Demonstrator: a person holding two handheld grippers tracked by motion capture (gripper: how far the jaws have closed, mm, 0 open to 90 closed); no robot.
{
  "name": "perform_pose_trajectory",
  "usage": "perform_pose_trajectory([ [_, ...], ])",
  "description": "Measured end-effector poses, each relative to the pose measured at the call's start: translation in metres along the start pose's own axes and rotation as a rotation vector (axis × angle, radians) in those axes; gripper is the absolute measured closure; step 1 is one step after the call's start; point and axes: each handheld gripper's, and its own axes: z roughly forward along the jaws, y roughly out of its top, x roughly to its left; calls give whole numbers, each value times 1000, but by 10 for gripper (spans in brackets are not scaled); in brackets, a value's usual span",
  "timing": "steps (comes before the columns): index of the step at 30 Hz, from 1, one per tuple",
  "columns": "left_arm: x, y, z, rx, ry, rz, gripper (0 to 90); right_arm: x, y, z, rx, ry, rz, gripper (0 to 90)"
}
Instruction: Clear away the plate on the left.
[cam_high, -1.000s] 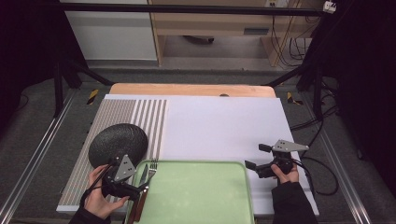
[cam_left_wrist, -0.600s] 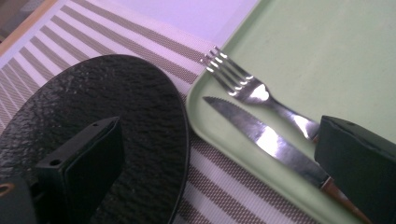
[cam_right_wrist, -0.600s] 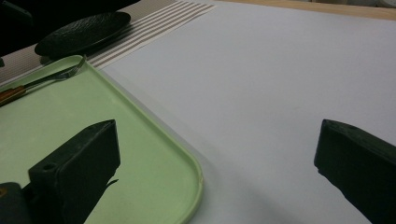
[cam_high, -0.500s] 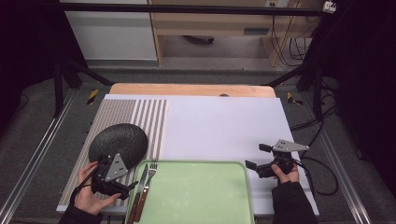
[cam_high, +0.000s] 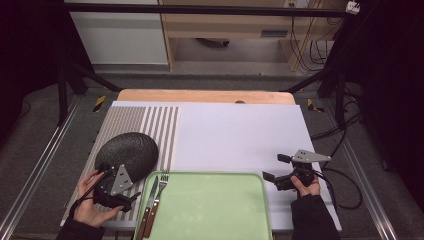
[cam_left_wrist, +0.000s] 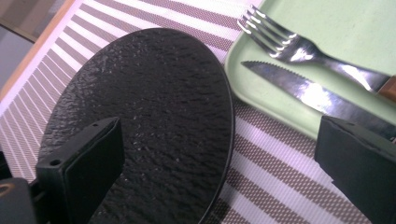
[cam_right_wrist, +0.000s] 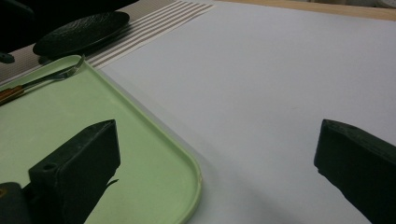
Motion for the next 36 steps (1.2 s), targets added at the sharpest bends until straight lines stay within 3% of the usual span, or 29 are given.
perform_pose_trajectory([
  [9, 3, -8, 2, 48, 36, 57, 15, 0, 0, 0, 0, -1, -1, 6],
  [17, 2, -14, 4, 113, 107, 169, 21, -1, 0, 0, 1, -1, -1, 6],
  [22, 1, -18, 8, 150, 147, 215, 30, -1, 0, 0, 1, -2, -1, 6],
  [30, -1, -22, 14, 168, 195, 263, 73, -1, 0, -1, -6, -1, 0, 6],
  [36, -1, -25, 19, 178, 209, 275, 125, -1, 0, -1, -9, 1, 1, 5],
])
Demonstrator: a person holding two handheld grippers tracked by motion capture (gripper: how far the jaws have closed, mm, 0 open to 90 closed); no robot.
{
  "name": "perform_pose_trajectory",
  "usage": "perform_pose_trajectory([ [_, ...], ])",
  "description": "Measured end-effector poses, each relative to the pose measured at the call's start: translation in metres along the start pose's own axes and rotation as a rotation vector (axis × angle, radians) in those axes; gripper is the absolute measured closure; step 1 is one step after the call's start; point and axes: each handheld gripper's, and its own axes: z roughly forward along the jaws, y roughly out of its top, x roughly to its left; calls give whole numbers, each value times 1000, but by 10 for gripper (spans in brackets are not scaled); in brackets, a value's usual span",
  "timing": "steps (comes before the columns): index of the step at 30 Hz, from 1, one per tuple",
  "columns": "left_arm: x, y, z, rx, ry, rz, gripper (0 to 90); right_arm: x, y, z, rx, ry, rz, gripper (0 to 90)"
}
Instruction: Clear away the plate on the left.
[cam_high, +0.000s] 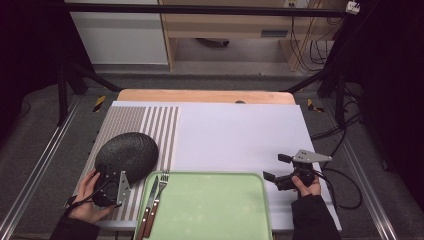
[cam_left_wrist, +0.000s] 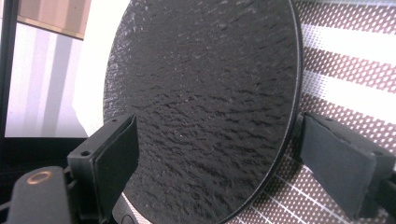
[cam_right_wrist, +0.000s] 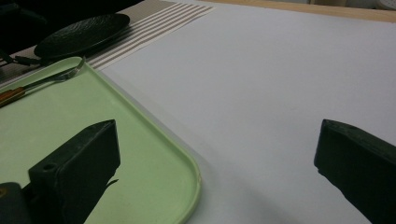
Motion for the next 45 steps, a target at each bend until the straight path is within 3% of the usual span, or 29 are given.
perform_pose_trajectory([
  [3, -2, -1, 2, -3, 13, 11, 155, 0, 0, 0, 4, -3, 0, 6],
  [12, -8, 0, 3, -15, 49, 99, 324, 0, 0, 0, 7, -4, 3, 5],
  [25, -21, 0, 5, -14, 72, 167, 547, 0, 0, 0, 5, -5, 0, 5],
  [31, -29, -1, 6, -21, 116, 225, 628, 0, 0, 1, 5, -6, 1, 5],
  [45, -39, -4, 12, -35, 158, 287, 767, 0, 0, 1, 4, -6, 0, 5],
])
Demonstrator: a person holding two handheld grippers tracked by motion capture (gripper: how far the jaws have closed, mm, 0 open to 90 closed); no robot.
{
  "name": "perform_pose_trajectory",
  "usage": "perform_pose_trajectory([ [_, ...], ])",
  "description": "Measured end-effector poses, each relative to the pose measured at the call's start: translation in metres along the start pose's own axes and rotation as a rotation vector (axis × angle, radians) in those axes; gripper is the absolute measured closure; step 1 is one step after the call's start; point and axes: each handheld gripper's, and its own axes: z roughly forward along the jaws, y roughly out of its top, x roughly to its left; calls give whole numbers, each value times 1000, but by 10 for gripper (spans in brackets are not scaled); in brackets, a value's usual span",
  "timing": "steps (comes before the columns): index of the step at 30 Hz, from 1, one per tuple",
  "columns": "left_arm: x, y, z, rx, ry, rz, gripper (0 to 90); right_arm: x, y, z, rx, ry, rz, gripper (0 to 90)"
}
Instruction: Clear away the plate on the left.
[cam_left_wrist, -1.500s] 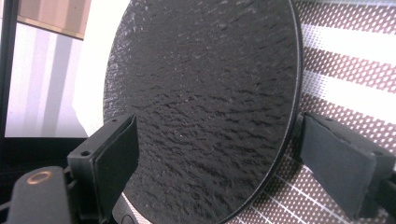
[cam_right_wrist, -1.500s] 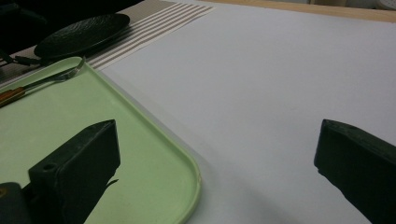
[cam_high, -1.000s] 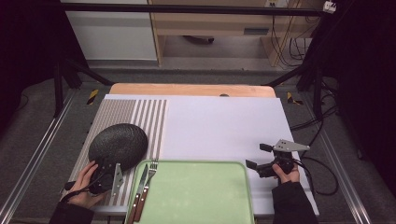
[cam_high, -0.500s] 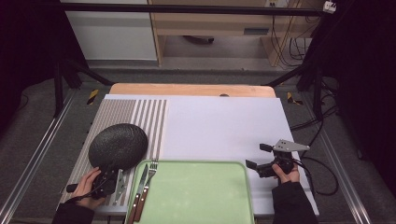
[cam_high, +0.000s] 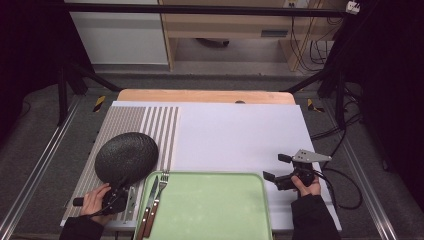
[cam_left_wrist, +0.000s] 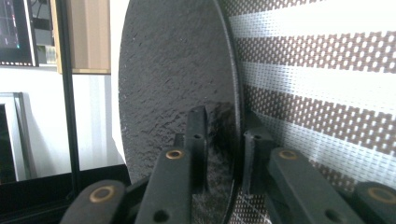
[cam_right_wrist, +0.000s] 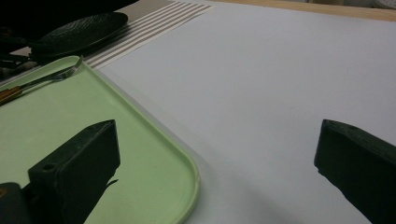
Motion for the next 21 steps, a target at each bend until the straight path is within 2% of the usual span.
perform_pose_trajectory([
  [6, -4, 1, 2, 2, 30, 15, 789, 0, 0, 0, 1, 0, 0, 5],
  [14, -10, 5, 5, 27, 81, 64, 807, 0, 0, 0, -1, 1, 1, 5],
  [19, -10, 5, 5, 26, 87, 62, 813, 0, 0, 0, -1, 1, 1, 5],
  [21, -9, 5, 3, 21, 102, 57, 823, 0, 0, 0, -1, 1, 2, 5],
])
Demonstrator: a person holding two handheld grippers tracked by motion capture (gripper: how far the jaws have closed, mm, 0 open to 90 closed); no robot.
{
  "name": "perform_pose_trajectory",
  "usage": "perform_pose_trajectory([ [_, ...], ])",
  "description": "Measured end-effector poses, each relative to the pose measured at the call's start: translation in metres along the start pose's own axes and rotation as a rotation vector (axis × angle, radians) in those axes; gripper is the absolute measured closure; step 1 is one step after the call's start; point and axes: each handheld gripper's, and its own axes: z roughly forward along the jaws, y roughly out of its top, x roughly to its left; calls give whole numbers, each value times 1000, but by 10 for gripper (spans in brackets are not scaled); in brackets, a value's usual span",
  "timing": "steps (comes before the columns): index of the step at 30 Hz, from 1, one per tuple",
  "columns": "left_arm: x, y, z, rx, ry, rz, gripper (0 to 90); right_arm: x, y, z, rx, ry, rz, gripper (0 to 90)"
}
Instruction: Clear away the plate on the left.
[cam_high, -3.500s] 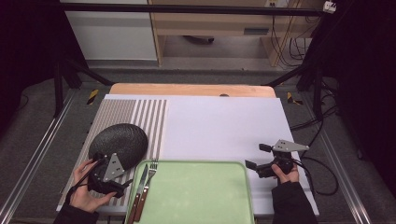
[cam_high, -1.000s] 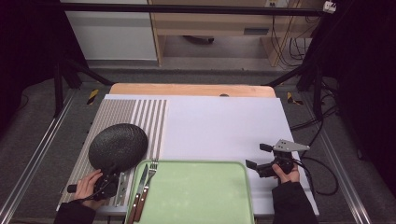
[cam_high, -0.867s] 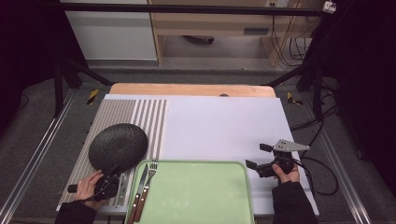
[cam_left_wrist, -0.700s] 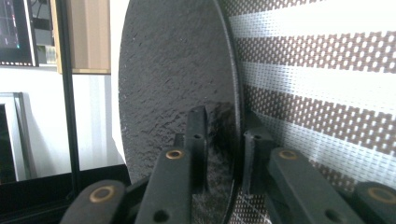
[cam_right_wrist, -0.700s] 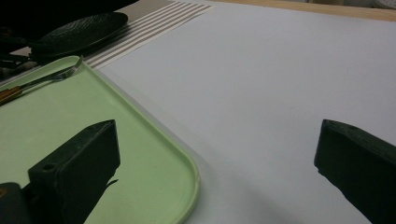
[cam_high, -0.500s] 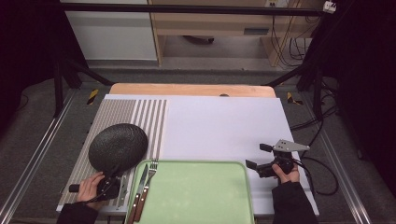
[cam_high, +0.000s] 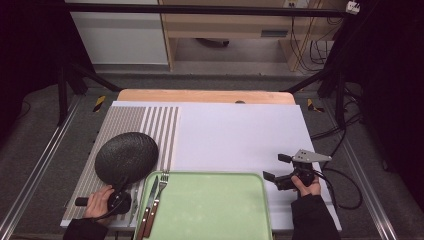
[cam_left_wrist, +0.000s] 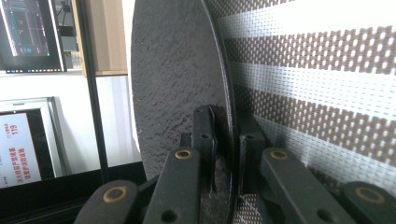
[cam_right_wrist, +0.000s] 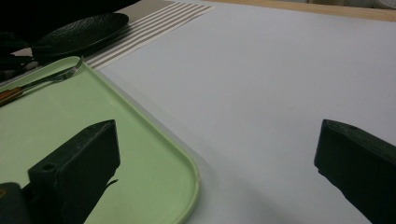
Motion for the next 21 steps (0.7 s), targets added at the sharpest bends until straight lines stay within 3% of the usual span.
perform_pose_trajectory([
  [4, 4, -1, -3, -9, 16, -31, 856, 0, 0, 0, -1, -3, -4, 5],
  [21, 11, 0, -6, -27, 0, -49, 861, 0, 0, -1, -1, -2, -1, 5],
])
